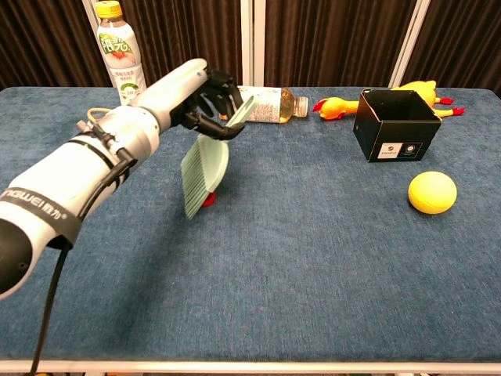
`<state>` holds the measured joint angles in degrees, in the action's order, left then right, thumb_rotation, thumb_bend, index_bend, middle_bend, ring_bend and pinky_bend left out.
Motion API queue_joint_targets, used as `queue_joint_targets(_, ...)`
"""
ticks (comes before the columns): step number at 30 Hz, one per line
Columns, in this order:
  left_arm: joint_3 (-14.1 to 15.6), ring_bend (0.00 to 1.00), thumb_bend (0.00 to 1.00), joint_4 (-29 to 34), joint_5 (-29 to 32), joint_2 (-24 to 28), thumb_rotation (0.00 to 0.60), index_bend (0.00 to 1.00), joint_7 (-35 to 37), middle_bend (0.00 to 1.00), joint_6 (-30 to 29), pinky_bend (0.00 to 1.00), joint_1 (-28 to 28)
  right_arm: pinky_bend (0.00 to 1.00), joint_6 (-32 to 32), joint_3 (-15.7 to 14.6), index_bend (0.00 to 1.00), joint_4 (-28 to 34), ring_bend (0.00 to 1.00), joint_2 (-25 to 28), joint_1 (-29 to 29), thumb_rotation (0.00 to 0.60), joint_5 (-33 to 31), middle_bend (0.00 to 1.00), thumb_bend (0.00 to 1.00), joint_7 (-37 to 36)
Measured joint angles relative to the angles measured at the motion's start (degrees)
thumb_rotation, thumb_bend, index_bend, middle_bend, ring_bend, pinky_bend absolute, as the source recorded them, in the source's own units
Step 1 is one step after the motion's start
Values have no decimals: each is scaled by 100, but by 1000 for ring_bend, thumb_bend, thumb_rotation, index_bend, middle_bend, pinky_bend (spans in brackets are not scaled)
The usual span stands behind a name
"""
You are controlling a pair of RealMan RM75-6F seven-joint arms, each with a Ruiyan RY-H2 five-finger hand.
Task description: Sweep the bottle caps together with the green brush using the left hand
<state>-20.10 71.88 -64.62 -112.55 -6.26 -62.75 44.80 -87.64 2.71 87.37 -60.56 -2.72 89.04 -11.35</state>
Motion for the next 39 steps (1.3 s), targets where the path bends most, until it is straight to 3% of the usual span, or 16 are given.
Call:
queue_joint_targets(5, 57, 356, 469, 156, -89, 229, 600, 527, -62, 566, -30, 325, -58, 0, -37, 1, 10, -17, 0, 17, 8, 600, 28, 130, 161, -32)
queue_joint_targets(10, 313, 356, 473, 548, -301, 961, 600, 527, -85, 565, -9, 323, -279, 0, -12, 1, 10, -41, 0, 19, -20, 600, 63, 130, 161, -60)
queue_joint_targets(16, 1021, 355, 471, 786, -751, 2119, 600, 524, -542, 563, 162, 318, -531, 0, 33, -25, 10, -84, 0, -58, -65, 600, 133, 130, 161, -88)
queue_joint_targets(21, 1496, 355, 468, 623, -922, 2455, 600, 520, -1118, 551, 522, 306, -607, 0, 56, -27, 10, -81, 0, -96, -100, 600, 160, 130, 161, -63)
queue_joint_targets(26, 1521, 350, 459, 256, -785, 2305, 600, 451, -1381, 516, 750, 303, -563, 0, 42, -38, 10, -51, 0, -97, -95, 600, 167, 130, 161, -30)
queue_joint_targets(29, 1472, 286, 403, 193, -528, 2236, 600, 302, -1492, 401, 935, 303, -518, 0, 15, -37, 10, -35, 0, -80, -72, 600, 145, 130, 161, -15)
queue_joint_targets(33, 1371, 204, 346, 230, -131, 2184, 600, 196, -1693, 271, 1067, 282, -481, 0, 26, -45, 10, -21, 0, -67, -56, 600, 114, 131, 161, 4)
queue_joint_targets(36, 1324, 155, 278, 292, 49, 2194, 600, 160, -1759, 209, 1069, 243, -501, 0, 102, -62, 10, 2, 0, -45, -67, 600, 91, 130, 162, 27)
queue_joint_targets(39, 1278, 154, 262, 412, 59, 2290, 600, 158, -1582, 208, 880, 242, -626, 0, 149, -62, 10, 18, 0, 4, -77, 600, 47, 129, 165, -6)
